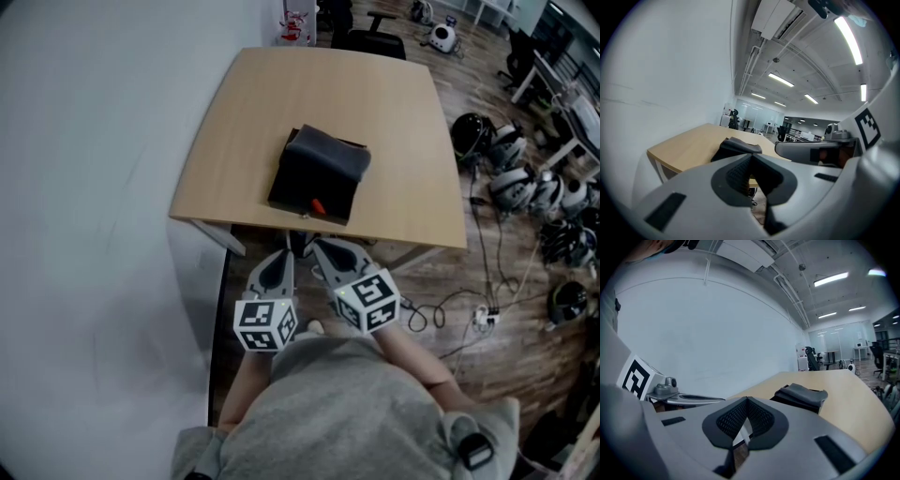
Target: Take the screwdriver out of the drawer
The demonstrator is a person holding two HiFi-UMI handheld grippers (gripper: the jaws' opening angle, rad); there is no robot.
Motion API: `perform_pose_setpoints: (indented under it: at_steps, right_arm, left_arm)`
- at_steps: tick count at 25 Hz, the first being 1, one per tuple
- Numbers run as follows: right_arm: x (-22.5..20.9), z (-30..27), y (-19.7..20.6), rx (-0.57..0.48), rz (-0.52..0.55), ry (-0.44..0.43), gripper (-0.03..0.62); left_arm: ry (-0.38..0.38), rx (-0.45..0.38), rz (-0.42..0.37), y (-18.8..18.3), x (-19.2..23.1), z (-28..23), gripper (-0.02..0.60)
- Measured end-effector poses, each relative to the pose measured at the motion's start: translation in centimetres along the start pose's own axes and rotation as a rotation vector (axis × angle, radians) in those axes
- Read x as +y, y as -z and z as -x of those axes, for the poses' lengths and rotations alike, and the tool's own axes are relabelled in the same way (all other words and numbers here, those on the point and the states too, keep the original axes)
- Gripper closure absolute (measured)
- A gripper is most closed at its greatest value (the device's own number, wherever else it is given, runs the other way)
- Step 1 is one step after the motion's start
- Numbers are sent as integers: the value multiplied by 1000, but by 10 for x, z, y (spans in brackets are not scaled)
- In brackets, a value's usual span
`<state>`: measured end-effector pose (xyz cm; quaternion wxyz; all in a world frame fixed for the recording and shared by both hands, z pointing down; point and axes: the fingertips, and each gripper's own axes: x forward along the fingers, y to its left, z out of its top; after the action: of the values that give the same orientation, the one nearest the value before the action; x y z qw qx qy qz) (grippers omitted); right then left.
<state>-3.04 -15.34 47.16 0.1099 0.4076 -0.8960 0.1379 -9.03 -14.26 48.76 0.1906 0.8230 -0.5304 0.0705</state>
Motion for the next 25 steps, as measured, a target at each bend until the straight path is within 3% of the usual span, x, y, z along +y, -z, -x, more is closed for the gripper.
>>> perform_pose_setpoints:
  at_steps: [16,25]
  right_arm:
    - [-84,-78,8,194,53,124,595]
    - [-128,-138,30,371,77,97,594]
  left_arm:
    - [4,44,51,-8,42,-53,581]
    - [-26,58,79,-20,74,-95,581]
